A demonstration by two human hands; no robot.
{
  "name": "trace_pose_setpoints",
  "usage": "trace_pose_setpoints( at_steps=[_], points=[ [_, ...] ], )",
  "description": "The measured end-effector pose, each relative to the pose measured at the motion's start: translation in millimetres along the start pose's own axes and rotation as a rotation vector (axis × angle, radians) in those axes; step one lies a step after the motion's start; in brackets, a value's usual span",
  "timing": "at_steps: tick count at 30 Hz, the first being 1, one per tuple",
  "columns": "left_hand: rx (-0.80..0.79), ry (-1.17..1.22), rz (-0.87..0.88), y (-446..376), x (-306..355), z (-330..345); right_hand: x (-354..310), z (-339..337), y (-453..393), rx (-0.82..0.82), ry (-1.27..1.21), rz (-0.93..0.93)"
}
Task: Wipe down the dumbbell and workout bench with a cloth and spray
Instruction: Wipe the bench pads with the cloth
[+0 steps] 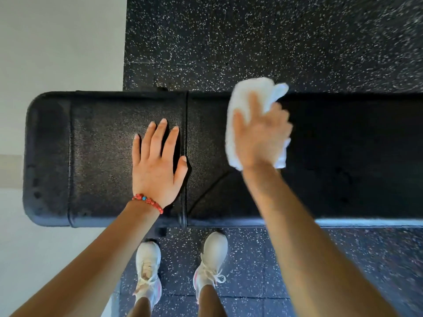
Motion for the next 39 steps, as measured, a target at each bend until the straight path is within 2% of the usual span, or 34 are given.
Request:
trace_pose_setpoints(
  at_steps=[3,5,7,10,12,14,19,23,27,30,32,37,39],
  points=[
    [-0.010,-0.005,-0.004,-0.7,0.9,0.2,-35.3,5.2,34.2,-0.003,0.055,-0.235],
    [-0.010,0.003,-0.001,-0.1,-0.9,0.3,-21.3,10.5,31.4,-0.010,0.080,-0.291],
    [-0.007,0.013,0.008,-0.3,-1.6,0.2,18.7,9.9,24.5,0.050,0.145,-0.228],
    [-0.010,0.030,0.008,0.0,-1.5,0.6,77.8,5.7,23.6,0.164,0.200,-0.030],
    [-0.008,0.041,0.011,0.8,-2.2,1.0,84.3,6.9,33.2,0.182,0.209,0.079],
    [-0.003,0.066,0.018,0.6,-2.6,0.8,62.5,6.8,50.5,0.202,0.197,0.120],
    [0.007,0.113,0.050,9.7,-7.1,-3.6,-19.4,6.2,131.5,0.109,0.080,-0.083],
    [-0.016,0.101,0.146,29.3,-5.0,-7.5,0.7,6.0,132.7,0.143,0.093,-0.193],
    [-0.086,0.087,0.260,40.5,6.4,-4.4,70.4,4.7,123.4,0.270,0.161,0.064],
    [-0.124,0.074,0.302,39.9,19.3,0.1,79.2,5.9,125.9,0.285,0.179,0.193],
    [-0.122,0.075,0.323,36.0,31.0,3.1,67.8,4.5,128.1,0.282,0.159,0.150],
    [-0.110,0.109,0.330,27.7,67.2,16.5,73.4,0.1,123.3,0.238,0.088,-0.197],
    [-0.112,0.133,0.322,24.1,80.4,20.6,106.3,-2.6,114.8,0.229,0.127,-0.122]
  ],
)
Point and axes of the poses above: each hand's wrist, its own y-axis away from the middle knuckle, its own z-axis out of the palm, x = y × z, the point moved 2 cm from there along -y, towards the middle knuckle, and after that the axes turned 10 degrees about y, right-handed, at the moved point
